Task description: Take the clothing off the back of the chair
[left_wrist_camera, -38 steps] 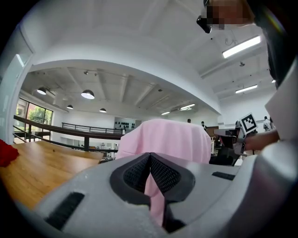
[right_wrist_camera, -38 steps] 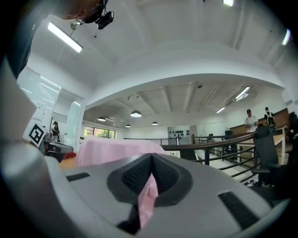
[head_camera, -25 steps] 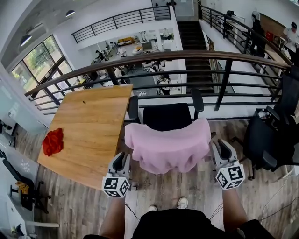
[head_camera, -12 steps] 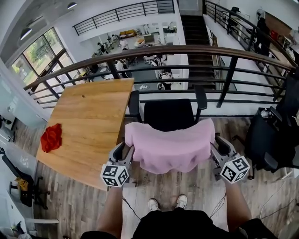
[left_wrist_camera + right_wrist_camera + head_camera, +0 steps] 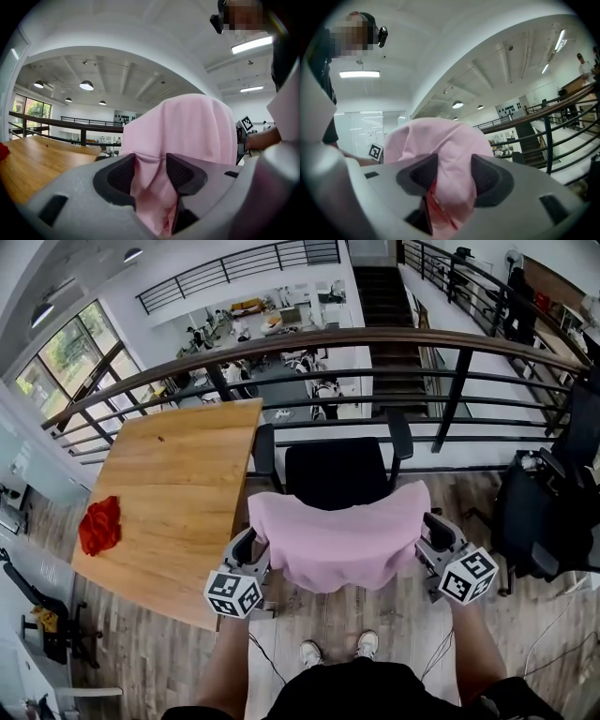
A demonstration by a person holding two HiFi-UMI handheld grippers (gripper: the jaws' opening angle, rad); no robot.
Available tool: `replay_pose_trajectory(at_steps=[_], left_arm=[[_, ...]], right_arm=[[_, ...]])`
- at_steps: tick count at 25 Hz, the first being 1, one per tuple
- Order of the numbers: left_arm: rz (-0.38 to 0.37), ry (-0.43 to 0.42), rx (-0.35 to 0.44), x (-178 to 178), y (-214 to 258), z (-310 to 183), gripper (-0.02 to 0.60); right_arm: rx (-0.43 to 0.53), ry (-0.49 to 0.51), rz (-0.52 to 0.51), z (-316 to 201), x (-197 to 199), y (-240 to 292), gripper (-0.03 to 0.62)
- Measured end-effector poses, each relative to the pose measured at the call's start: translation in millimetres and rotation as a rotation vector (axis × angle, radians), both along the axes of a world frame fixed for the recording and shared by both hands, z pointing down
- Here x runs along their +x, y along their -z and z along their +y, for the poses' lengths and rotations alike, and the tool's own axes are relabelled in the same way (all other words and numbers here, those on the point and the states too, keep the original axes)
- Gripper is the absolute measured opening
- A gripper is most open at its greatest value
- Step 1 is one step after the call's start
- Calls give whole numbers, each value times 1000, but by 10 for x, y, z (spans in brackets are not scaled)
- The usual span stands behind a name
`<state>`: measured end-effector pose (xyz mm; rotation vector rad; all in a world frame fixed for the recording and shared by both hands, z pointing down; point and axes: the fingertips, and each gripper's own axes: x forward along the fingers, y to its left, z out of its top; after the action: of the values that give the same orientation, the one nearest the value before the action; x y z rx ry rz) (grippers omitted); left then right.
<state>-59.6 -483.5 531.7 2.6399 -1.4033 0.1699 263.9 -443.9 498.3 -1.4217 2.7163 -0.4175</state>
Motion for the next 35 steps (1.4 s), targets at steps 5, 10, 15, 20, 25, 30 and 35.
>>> replay_pose_trajectory(at_steps=[5,10,15,20,25,30,35], left_arm=[[19,-10,-7,1,-3,-31,178],[-24,-25,14,5,75,3,40],[-19,-28,10,-32,84,61,32],[5,-17,29,-87,209,112,32],[-40,0,133,-113,537,166,29],[-32,12,208,-115,868,217,29],[5,27,258,-96,1106,248,29]], right_arm=[[1,29,24,-20,-68,29,92],[22,-12,61,-2,-63,91,14],[44,-56,92,32,-11,97,12],[77,-127,99,80,59,239,11],[121,-176,133,123,40,452,11],[136,-234,191,177,101,617,11],[186,-284,235,214,196,834,11]])
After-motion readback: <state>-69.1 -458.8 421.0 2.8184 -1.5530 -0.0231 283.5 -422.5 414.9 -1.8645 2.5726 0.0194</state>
